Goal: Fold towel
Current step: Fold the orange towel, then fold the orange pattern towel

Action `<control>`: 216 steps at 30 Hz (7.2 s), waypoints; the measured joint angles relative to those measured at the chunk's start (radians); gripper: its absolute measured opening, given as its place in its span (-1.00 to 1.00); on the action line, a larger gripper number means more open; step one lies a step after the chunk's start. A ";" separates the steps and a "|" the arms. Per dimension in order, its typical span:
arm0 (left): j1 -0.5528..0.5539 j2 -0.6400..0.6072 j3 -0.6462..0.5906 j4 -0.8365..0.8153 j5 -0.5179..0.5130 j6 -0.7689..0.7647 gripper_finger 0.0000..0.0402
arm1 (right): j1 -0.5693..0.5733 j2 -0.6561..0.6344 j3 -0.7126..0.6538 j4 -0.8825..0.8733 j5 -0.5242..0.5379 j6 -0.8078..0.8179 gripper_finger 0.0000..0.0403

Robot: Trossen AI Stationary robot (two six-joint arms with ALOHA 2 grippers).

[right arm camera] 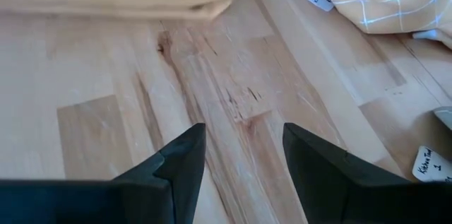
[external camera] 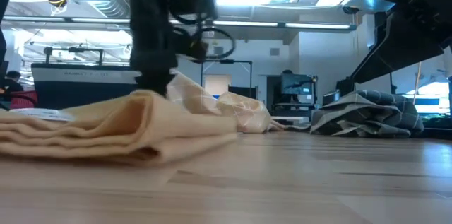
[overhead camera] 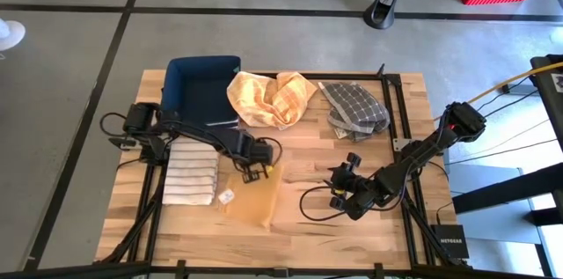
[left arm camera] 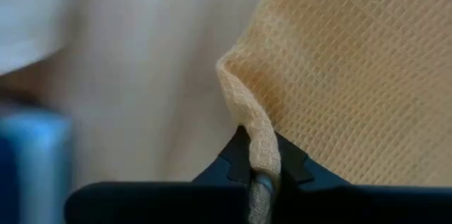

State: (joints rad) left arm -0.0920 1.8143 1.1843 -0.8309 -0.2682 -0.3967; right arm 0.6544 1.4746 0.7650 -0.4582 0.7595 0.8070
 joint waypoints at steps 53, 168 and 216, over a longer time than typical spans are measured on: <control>0.305 -0.054 0.127 0.031 -0.296 0.543 -0.23 | 0.000 0.001 0.000 0.043 0.009 -0.029 -0.04; 0.041 -0.032 0.438 0.378 0.160 0.166 -0.99 | -0.041 0.303 0.111 0.425 0.098 -0.262 -0.04; 0.001 -0.013 0.438 0.061 0.160 0.063 -0.41 | 0.175 0.272 0.255 -0.334 -0.071 0.126 -0.98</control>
State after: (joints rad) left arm -0.0910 1.8011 1.6222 -0.7697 -0.1085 -0.3340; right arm 0.8296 1.7470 1.0203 -0.7926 0.6884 0.9328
